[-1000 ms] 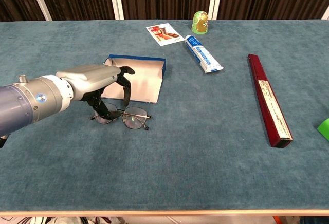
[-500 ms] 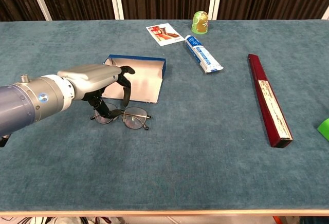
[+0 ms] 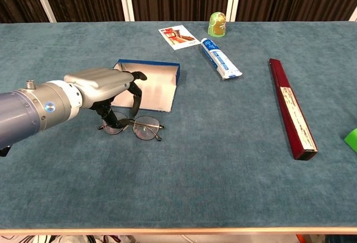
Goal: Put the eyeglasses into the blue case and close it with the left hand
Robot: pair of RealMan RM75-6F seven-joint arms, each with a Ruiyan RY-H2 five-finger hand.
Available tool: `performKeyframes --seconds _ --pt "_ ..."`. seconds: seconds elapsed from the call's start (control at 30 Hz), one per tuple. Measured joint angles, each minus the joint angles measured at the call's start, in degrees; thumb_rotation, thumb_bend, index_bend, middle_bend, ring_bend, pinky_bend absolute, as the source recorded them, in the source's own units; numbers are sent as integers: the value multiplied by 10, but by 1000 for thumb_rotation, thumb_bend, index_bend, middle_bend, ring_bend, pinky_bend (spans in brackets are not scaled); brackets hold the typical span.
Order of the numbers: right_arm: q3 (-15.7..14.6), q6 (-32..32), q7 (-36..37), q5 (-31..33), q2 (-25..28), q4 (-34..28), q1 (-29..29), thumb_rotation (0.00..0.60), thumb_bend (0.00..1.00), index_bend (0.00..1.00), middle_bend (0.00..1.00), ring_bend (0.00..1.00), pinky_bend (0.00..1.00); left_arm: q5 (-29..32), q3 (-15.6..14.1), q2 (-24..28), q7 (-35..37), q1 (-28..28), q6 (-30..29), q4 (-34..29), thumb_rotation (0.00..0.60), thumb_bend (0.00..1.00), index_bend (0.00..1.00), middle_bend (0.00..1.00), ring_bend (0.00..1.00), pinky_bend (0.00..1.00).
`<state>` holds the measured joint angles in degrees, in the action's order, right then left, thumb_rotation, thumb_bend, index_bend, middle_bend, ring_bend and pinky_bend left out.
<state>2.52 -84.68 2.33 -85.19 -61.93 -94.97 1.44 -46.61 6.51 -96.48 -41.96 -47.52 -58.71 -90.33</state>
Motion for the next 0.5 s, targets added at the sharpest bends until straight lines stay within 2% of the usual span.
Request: performKeyframes --seconds 0.5 --pt "0 1 1 1 1 0 0 600 60 0 0 0 168 9 -2 -6 -6 -5 -4 8 600 364 533 27 0 0"
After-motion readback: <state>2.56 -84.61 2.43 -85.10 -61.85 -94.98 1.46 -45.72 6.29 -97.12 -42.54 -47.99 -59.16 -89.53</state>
